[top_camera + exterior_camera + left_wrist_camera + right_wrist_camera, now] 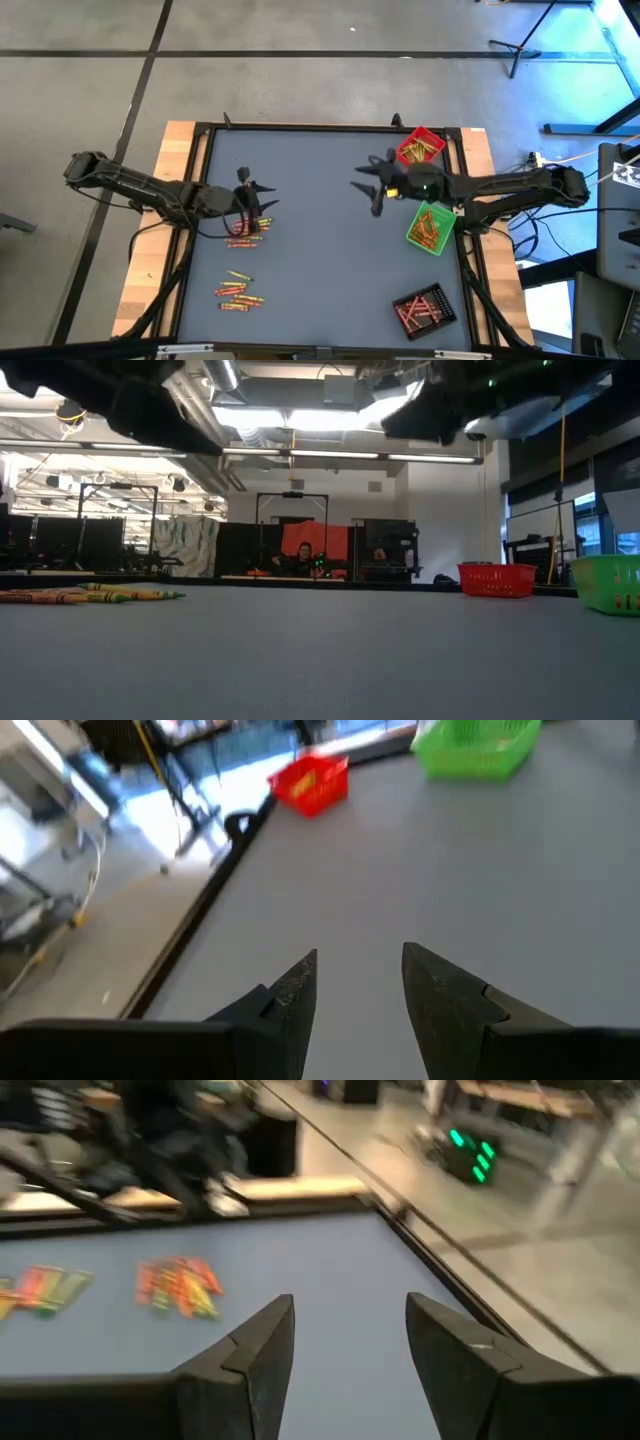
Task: Sort crayons
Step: Put the orange crayon into the green bin
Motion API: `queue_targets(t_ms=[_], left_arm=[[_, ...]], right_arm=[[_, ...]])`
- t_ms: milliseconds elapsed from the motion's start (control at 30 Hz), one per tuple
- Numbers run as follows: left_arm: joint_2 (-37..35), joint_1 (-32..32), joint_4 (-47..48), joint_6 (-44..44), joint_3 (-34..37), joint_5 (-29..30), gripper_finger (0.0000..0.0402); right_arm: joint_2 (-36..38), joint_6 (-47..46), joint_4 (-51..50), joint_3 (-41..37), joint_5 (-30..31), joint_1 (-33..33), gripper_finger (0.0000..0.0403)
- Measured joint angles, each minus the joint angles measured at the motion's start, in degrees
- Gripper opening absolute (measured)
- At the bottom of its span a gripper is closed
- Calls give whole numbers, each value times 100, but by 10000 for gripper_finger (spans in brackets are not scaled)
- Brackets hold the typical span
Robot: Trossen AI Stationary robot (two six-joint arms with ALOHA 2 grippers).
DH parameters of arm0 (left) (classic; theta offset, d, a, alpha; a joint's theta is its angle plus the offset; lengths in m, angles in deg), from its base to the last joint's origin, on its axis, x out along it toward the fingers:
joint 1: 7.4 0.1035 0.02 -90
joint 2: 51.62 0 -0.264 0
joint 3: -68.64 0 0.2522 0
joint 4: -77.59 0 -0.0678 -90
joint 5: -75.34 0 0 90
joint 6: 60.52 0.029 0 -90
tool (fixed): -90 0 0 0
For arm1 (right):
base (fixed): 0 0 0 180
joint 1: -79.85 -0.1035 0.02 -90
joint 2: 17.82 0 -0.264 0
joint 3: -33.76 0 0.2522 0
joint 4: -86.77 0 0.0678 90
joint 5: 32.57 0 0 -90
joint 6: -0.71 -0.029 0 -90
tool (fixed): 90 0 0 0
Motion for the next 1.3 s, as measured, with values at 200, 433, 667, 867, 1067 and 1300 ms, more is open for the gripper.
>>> queue_targets(t_ms=[200, 433, 667, 867, 1067, 1300], left_arm=[[511, 333, 1340, -603, -662, -443, 132], [1288, 868, 2515, -945, -1159, -1449, 132], [2007, 1187, 3149, -1074, -1324, -2179, 132], [2281, 1321, 3862, -1245, -1413, -2554, 132], [2484, 1474, 4200, -1515, -1413, -2548, 132], [2874, 1619, 4213, -1503, -1404, -2611, 132]], right_arm=[[-432, 451, 835, -4, 3, -655, 191], [-672, 885, 1320, -4, 7, -1035, 191], [-672, 918, 1294, -4, 0, -1139, 191], [-672, 908, 1157, -4, 2, -1123, 191], [-672, 904, 1158, -4, 0, -1123, 191], [-690, 902, 1148, -4, -2, -1123, 191]])
